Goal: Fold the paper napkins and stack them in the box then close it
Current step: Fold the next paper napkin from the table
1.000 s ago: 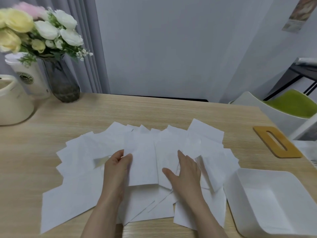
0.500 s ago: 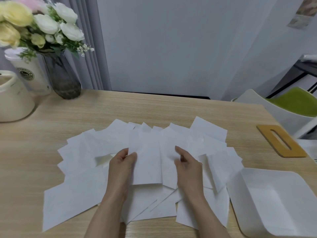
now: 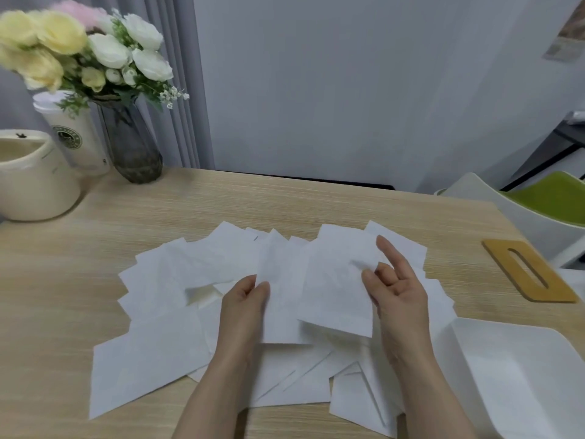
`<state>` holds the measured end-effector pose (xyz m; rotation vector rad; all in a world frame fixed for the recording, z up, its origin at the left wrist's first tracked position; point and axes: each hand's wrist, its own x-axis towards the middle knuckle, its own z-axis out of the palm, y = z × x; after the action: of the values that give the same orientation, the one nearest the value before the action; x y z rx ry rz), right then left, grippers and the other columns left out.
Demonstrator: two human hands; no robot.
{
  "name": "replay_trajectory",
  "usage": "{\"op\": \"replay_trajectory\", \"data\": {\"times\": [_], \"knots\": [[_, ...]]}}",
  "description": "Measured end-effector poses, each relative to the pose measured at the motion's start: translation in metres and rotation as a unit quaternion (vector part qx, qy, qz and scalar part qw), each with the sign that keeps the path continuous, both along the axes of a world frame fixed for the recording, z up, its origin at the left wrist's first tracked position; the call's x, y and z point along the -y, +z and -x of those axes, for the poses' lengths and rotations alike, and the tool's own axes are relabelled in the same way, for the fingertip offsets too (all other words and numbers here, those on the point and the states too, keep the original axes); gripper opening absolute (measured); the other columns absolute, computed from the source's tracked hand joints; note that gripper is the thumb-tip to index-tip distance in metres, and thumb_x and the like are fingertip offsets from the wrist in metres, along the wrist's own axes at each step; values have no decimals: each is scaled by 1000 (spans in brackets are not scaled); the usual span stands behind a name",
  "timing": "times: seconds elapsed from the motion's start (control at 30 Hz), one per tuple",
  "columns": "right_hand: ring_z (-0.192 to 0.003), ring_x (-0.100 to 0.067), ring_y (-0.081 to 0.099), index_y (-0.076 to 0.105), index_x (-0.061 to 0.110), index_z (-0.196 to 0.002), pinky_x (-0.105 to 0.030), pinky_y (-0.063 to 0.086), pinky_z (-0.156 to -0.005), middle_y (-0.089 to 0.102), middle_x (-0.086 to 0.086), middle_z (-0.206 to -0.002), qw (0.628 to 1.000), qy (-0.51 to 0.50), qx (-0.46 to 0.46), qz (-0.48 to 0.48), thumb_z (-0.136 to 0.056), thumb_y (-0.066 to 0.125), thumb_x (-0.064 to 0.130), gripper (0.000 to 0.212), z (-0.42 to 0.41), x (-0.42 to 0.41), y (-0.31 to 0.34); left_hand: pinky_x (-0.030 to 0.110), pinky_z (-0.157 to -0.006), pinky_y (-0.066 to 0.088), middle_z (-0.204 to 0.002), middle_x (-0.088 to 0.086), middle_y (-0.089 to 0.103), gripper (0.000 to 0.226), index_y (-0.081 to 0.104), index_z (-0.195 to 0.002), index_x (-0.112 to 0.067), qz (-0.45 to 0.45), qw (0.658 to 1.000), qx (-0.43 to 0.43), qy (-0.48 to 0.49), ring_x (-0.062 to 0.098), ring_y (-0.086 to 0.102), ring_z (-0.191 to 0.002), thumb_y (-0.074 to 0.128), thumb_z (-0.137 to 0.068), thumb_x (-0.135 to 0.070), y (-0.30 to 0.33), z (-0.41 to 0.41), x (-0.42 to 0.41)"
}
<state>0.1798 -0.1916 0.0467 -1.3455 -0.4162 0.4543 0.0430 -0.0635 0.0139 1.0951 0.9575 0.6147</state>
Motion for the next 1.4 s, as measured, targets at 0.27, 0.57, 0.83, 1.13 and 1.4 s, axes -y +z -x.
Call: {"op": "replay_trajectory", "data": {"times": [0.27, 0.57, 0.83, 1.13, 1.4], "knots": [[-77, -12, 70, 49, 27, -133, -18, 52, -63, 74, 1, -81, 996, 77, -28, 45, -87, 61, -5, 57, 19, -12, -3, 26, -72, 55, -86, -3, 77, 38, 77, -72, -32, 31, 998, 54, -25, 11, 71, -79, 55, -97, -16, 4, -4, 6], [-68, -4, 68, 48, 26, -134, -12, 48, -56, 72, 6, -75, 995, 40, 16, 96, -87, 64, 1, 56, 28, -20, -7, 16, -62, 54, -91, -3, 77, 41, 79, -76, -29, 35, 995, 86, -38, 8, 73, -81, 48, -102, -19, 8, -7, 14], [-68, -4, 68, 50, 28, -131, -12, 48, -55, 71, 4, -76, 994, 23, 20, 100, -88, 62, 1, 52, 30, -24, -10, 33, -80, 56, -101, 2, 76, 18, 76, -97, -25, -13, 993, 75, -86, 20, 73, -94, 59, -96, -18, 3, -5, 12], [-77, -6, 62, 48, 29, -124, -25, 50, -72, 63, 13, -101, 976, 10, 25, 218, -83, 71, 28, 47, 29, -14, -17, 26, -67, 57, -98, 5, 77, 18, 71, -107, -12, 14, 994, 93, -53, 22, 74, -89, 58, -95, -10, -2, -5, 7], [-81, -2, 54, 63, 32, -103, -27, 46, -74, 61, 19, -87, 925, -75, 210, 309, -85, 66, 27, 19, 34, 3, -24, 32, -75, 57, -97, 0, 77, 20, 71, -104, -17, -6, 994, 70, -83, 20, 74, -89, 63, -91, -4, -8, -10, 16]]}}
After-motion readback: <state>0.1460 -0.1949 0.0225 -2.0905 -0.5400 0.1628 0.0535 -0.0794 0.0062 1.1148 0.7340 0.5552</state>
